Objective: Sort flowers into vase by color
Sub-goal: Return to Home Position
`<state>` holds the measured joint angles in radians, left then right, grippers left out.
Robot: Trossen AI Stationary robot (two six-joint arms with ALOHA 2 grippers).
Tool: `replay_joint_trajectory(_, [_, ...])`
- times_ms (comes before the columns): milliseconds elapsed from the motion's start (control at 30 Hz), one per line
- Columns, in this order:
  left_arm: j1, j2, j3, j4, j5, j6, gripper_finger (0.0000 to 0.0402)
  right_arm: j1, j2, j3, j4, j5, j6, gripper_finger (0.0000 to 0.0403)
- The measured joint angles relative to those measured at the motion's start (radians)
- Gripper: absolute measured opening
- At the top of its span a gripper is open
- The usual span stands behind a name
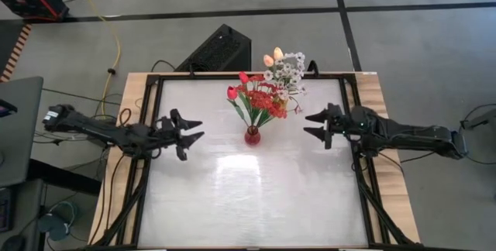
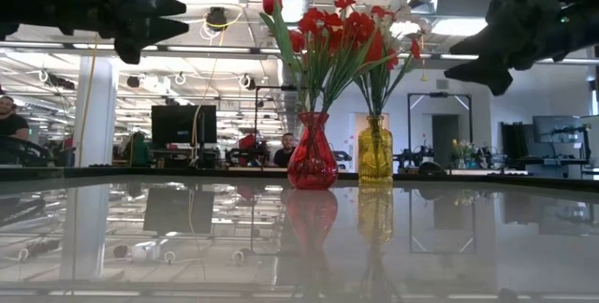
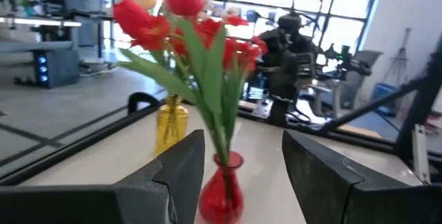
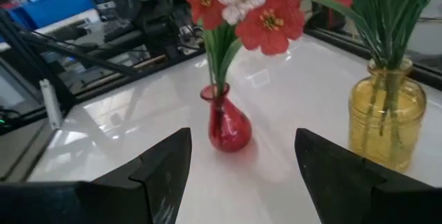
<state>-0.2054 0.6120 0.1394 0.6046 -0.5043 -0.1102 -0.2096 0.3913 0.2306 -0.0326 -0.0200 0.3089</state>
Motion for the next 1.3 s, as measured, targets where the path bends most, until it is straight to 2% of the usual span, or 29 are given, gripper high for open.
replay_joint_trajectory(200, [0.0,-0.146,0.0,-0.164,-0.035,-0.018,0.0184,0.059,-0.063,-0.083,0.046,0.004,0.08,0.0286])
replay_joint_trajectory(300, [0.0,-0.185,0.0,-0.202,-0.044,-0.017,0.0184,0.089,-0.086,-0.111,0.075,0.053,0.082,0.0286])
replay_joint_trajectory(433, [0.0,-0.192,0.0,-0.238,-0.063,-0.007,0.0184,0.104,-0.101,-0.147,0.146,0.131,0.078,0.0286])
replay_joint_trajectory(567, [0.0,-0.192,0.0,-0.259,-0.065,-0.024,0.0185,0.118,-0.096,-0.211,0.257,0.147,0.098,0.0286])
replay_joint_trajectory(700, [0.0,-0.192,0.0,-0.253,-0.065,-0.026,0.0185,0.157,-0.096,-0.222,0.238,0.148,0.131,0.0286])
replay_joint_trajectory(867, [0.0,-0.191,0.0,-0.252,-0.052,-0.062,0.0181,0.218,-0.098,-0.222,0.26,0.196,0.076,0.0276])
replay_joint_trajectory(933, [0.0,-0.191,0.0,-0.252,-0.03,-0.074,0.0176,0.233,-0.098,-0.222,0.259,0.233,0.044,0.0258])
replay_joint_trajectory(1033, [0.0,-0.181,0.0,-0.247,-0.001,-0.102,0.0167,0.243,-0.097,-0.223,0.259,0.262,0.015,0.0202])
replay_joint_trajectory(1233, [0.0,-0.097,0.0,-0.247,0.011,-0.179,0.0147,0.245,-0.097,-0.223,0.251,0.25,-0.004,0.0029])
replay_joint_trajectory(1300, [0.0,-0.06,0.0,-0.247,0.011,-0.189,0.0139,0.26,-0.097,-0.223,0.253,0.241,-0.003,0.0019])
